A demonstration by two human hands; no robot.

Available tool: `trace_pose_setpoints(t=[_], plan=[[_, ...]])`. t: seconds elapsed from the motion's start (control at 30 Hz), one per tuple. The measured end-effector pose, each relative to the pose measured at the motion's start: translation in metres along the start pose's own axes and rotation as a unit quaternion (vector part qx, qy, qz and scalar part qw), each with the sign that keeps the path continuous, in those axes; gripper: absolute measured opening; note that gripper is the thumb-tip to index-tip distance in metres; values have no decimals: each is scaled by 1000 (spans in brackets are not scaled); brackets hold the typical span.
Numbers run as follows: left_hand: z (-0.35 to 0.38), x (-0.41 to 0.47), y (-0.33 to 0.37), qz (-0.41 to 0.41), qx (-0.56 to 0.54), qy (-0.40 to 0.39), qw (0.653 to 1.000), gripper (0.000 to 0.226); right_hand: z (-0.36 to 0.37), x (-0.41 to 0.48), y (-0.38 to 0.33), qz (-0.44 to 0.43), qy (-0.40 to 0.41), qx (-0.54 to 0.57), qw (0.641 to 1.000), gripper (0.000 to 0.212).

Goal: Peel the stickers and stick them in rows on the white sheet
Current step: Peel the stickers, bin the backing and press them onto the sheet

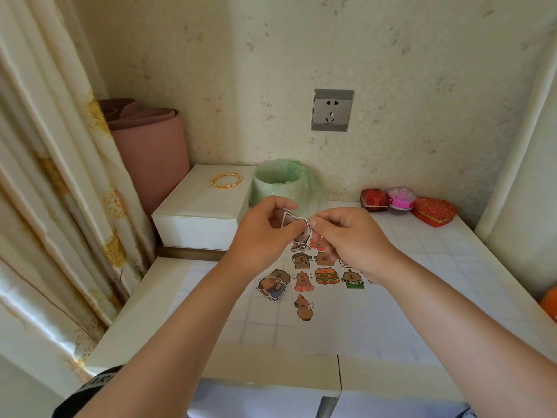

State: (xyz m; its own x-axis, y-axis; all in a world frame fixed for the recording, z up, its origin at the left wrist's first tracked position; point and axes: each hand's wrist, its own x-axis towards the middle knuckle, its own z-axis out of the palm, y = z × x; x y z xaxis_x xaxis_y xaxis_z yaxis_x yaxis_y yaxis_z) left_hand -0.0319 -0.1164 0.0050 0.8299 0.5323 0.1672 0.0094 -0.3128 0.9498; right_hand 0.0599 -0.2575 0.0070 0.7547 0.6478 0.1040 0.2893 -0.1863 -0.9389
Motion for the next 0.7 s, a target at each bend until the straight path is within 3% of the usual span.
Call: trace_pose_setpoints(t=[0.1, 0.2, 0.33, 0.7], plan=[[3, -3, -4, 97, 126, 78, 984, 25, 2, 1, 3, -14, 25, -31, 999, 26], [6, -6, -6, 147, 180, 104, 967, 21, 5, 2, 8, -53, 58, -88, 993, 23], [9, -9, -6, 150, 197, 152, 957, 24, 8, 2, 12, -86, 95, -137, 982, 19], [9, -8, -8, 139, 281, 137, 940, 8, 11, 1, 13, -101, 129, -168, 972, 17]])
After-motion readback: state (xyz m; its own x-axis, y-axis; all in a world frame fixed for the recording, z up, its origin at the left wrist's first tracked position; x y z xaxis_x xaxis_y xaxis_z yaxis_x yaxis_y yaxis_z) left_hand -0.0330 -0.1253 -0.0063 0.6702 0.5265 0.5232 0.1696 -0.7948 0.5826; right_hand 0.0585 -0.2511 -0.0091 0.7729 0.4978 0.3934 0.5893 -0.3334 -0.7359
